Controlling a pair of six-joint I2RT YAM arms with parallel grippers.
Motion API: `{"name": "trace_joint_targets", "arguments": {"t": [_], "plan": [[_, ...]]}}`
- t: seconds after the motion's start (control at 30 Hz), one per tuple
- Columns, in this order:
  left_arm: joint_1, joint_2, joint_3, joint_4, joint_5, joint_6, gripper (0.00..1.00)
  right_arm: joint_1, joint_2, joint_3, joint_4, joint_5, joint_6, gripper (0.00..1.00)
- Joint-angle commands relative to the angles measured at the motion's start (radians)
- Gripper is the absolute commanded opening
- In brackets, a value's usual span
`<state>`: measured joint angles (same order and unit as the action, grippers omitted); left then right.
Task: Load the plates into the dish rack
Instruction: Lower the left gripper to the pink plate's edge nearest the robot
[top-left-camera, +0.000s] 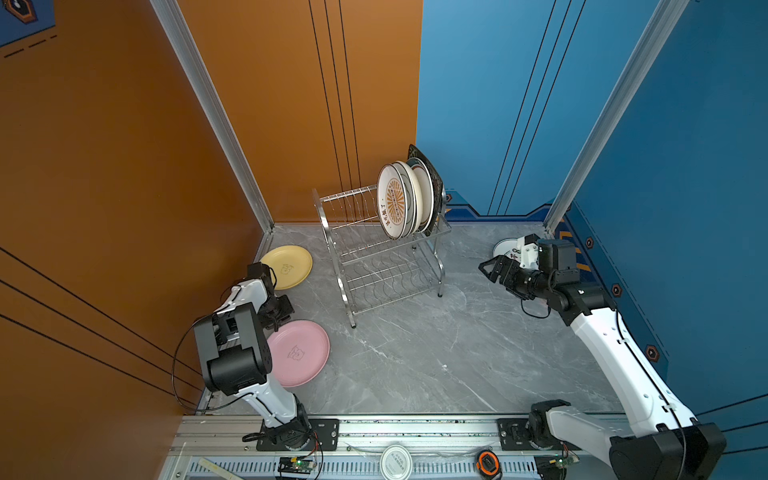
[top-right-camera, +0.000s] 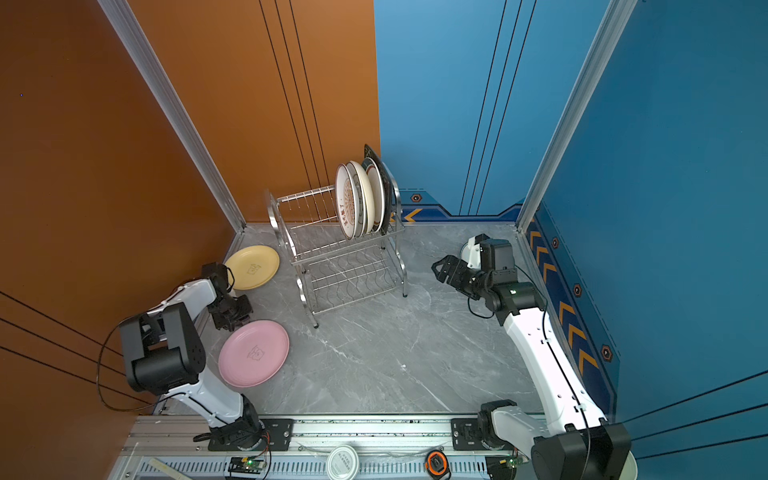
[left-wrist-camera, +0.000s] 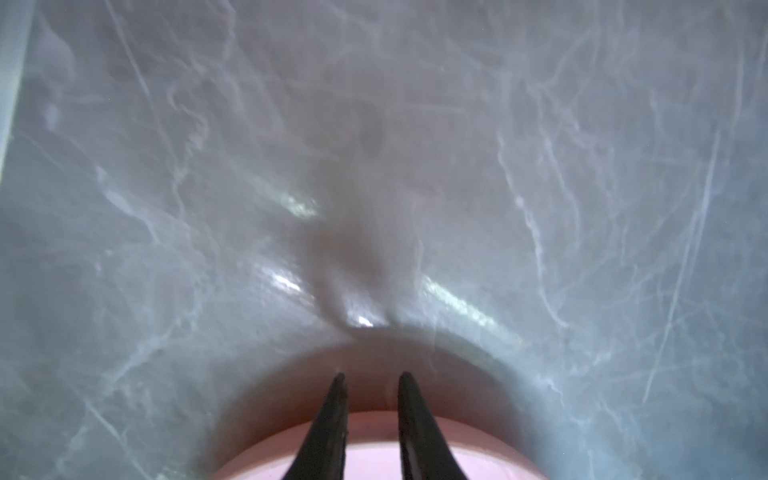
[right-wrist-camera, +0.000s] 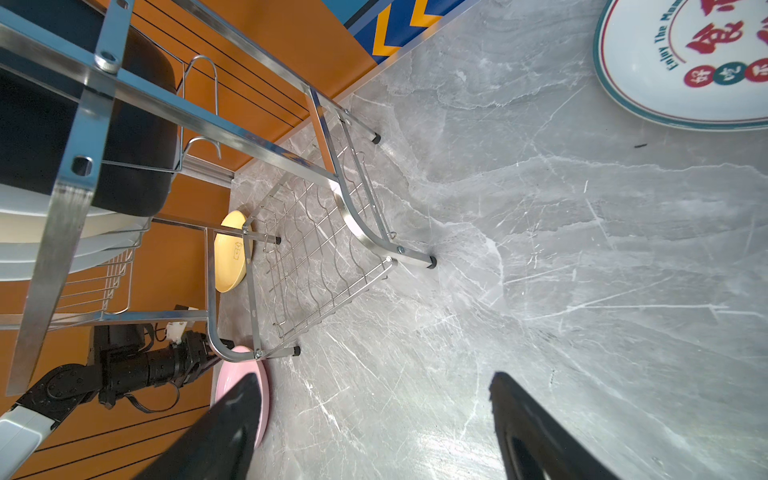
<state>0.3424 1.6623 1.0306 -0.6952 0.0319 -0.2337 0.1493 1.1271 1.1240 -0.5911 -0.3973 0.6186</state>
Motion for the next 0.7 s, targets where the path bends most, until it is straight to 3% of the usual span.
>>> {"name": "trace_joint_targets", "arguments": {"t": [0.0,0.13,0.17,0.27,0.4,0.67], "plan": [[-0.027,-0.051,-0.072,-0.052,0.059,-0.027,0.24,-0.007,-0.031,-0.026,0.008,-0.023,-0.001,0.87],[-0.039,-0.112,-0.111,-0.057,0.088,-0.04,0.28,-0.007,-0.049,-0.046,0.008,-0.03,0.001,0.87],[-0.035,-0.135,-0.115,-0.064,0.093,-0.043,0.36,-0.007,-0.053,-0.051,0.008,-0.031,0.002,0.87],[0.009,-0.234,-0.142,-0.064,0.153,-0.076,0.7,-0.007,-0.072,-0.062,0.009,-0.034,0.006,0.87],[0.086,-0.365,-0.181,-0.07,0.204,-0.098,1.0,-0.007,-0.093,-0.076,0.006,-0.035,0.011,0.88],[0.277,-0.449,-0.25,-0.054,0.258,-0.109,0.98,-0.007,-0.08,-0.039,-0.025,-0.052,-0.006,0.88]]}}
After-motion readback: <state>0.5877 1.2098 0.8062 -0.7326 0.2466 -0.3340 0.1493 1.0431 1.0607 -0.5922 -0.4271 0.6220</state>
